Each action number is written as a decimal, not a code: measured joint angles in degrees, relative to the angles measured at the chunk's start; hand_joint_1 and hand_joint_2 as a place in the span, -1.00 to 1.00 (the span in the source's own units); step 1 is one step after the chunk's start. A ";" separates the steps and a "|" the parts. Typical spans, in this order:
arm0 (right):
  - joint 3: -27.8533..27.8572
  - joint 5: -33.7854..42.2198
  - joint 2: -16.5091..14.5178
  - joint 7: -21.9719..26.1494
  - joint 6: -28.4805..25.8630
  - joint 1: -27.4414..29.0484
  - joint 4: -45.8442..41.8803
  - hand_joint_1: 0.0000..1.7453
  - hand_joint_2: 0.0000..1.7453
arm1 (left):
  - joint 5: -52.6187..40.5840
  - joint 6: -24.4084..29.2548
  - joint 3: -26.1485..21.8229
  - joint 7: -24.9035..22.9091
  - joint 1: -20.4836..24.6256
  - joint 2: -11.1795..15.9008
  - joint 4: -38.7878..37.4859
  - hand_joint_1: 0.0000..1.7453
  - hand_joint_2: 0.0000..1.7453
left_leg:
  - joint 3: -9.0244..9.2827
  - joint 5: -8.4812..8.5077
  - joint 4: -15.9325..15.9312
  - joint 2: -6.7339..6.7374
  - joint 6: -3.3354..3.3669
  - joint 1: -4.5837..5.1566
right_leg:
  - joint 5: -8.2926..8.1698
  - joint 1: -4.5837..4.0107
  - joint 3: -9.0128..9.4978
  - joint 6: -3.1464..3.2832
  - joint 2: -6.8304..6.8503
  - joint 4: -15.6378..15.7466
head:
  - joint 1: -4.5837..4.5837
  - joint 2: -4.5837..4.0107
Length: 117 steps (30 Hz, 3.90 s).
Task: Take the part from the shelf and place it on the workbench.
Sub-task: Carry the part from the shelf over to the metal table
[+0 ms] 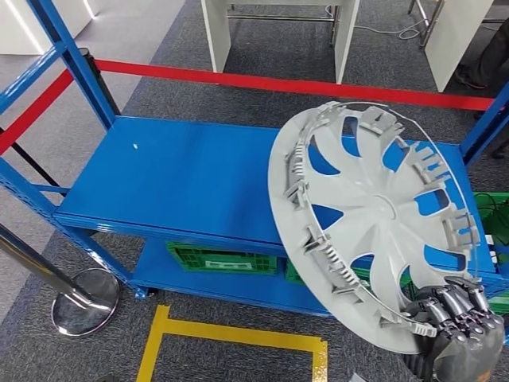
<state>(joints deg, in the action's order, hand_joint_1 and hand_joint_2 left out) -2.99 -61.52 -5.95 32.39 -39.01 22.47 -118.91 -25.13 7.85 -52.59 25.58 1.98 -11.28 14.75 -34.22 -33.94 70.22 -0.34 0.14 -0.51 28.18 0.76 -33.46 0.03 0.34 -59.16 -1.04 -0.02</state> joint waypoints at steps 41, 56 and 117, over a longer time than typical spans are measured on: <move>-0.44 -1.94 1.72 -3.70 0.00 0.60 0.40 1.00 1.00 | -1.64 -0.01 -0.06 -0.38 0.63 -0.95 0.00 -1.00 -1.00 | 4.91 5.69 -14.41 0.61 2.38 0.87 | 6.01 0.41 -4.02 -2.71 -0.06 -6.61 | 0.09 0.00; -0.69 -2.02 5.10 -6.17 0.00 -0.34 2.01 1.00 1.00 | -2.47 0.91 -0.49 -0.76 0.96 -0.85 -0.02 -1.00 -1.00 | -4.71 3.87 -5.48 0.28 -0.75 0.89 | 3.57 0.22 6.93 0.36 0.80 4.20 | -0.24 0.00; -3.71 -4.55 9.90 -8.55 -0.07 0.84 3.90 1.00 1.00 | -3.76 1.85 -1.51 -2.55 0.59 0.87 -0.74 -1.00 -1.00 | -3.78 3.28 -3.57 -1.71 -0.69 1.04 | 2.84 0.90 4.12 -0.61 -1.16 1.29 | -0.34 0.00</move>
<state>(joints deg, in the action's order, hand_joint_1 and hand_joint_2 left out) -6.70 -66.07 3.96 23.85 -39.08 23.32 -115.01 -28.89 9.69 -54.10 23.04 2.57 -10.40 14.01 -38.00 -30.66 66.66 -2.05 -0.56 0.52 31.03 1.67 -29.34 -0.59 -0.82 -57.87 -1.38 -0.02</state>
